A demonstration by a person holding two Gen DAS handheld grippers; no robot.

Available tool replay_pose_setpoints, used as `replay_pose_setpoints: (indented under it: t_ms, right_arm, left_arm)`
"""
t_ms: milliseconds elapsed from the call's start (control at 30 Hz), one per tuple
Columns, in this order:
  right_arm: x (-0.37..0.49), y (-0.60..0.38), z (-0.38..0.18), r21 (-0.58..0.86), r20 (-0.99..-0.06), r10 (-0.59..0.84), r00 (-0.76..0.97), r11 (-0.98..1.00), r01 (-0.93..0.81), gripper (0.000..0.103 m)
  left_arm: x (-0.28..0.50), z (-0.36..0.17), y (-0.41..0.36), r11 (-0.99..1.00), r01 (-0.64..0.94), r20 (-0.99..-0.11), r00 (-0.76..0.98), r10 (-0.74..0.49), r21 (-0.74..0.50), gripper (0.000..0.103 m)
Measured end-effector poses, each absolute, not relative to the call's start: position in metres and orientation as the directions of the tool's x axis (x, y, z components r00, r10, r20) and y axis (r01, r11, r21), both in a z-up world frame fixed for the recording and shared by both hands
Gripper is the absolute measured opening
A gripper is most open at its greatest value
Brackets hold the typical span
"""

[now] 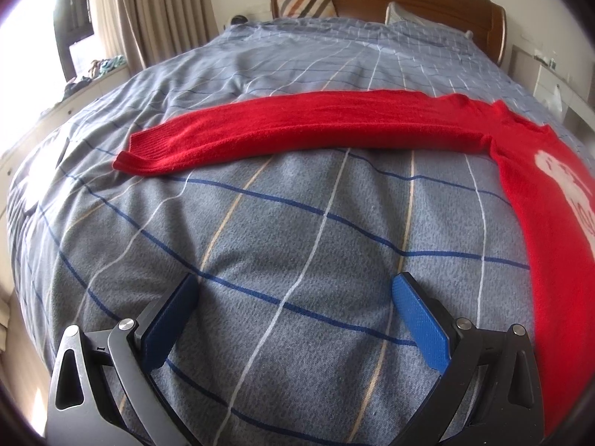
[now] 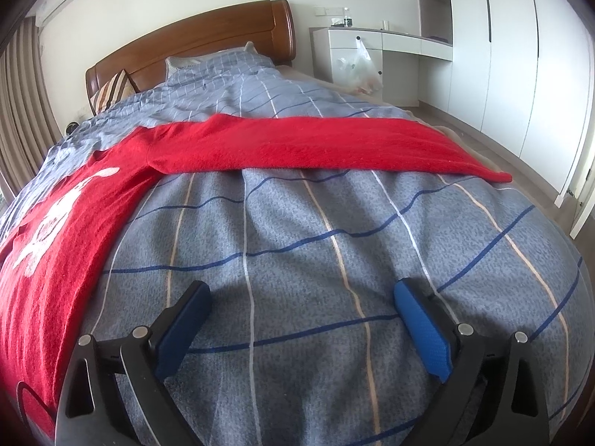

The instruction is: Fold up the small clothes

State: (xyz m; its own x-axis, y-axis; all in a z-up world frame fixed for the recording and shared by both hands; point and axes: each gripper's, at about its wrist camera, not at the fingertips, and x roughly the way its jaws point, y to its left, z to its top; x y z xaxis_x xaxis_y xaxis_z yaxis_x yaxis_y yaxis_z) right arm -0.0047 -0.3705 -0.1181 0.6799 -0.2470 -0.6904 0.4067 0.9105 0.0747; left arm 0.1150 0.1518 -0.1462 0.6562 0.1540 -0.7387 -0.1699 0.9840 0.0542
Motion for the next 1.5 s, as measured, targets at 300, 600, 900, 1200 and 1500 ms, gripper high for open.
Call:
replay_pose_setpoints:
  t_ms: [300,600,900,1200,1500]
  right_arm:
    - [-0.004,-0.37,-0.118,0.073,-0.691,-0.248,0.679,0.911,0.406,0.1]
    - [-0.004,-0.37,-0.118,0.072,-0.691,-0.248,0.679,0.911,0.406,0.1]
    - [-0.003,-0.369,-0.119,0.067,-0.69,-0.25,0.679,0.912,0.404,0.1]
    - [-0.032,-0.422,-0.082,0.492,-0.588,-0.018,0.809,0.785,0.376,0.099]
    - [-0.033,-0.551,-0.107,0.844,-0.478,0.037,0.877,0.294,0.448,0.062]
  left_arm:
    - [0.113,-0.145,0.151,0.983,-0.172,-0.734,0.66,0.16,0.059,0.103]
    - [0.114,-0.145,0.151,0.983,-0.172,-0.734,0.66,0.16,0.059,0.103]
    - [0.113,-0.145,0.151,0.983,-0.172,-0.732,0.662,0.162,0.061,0.103]
    - [0.108,-0.145,0.149,0.982,-0.178,-0.707,0.687,0.171,0.064,0.103]
    - [0.107,-0.146,0.148,0.981,-0.181,-0.699,0.693,0.176,0.068,0.103]
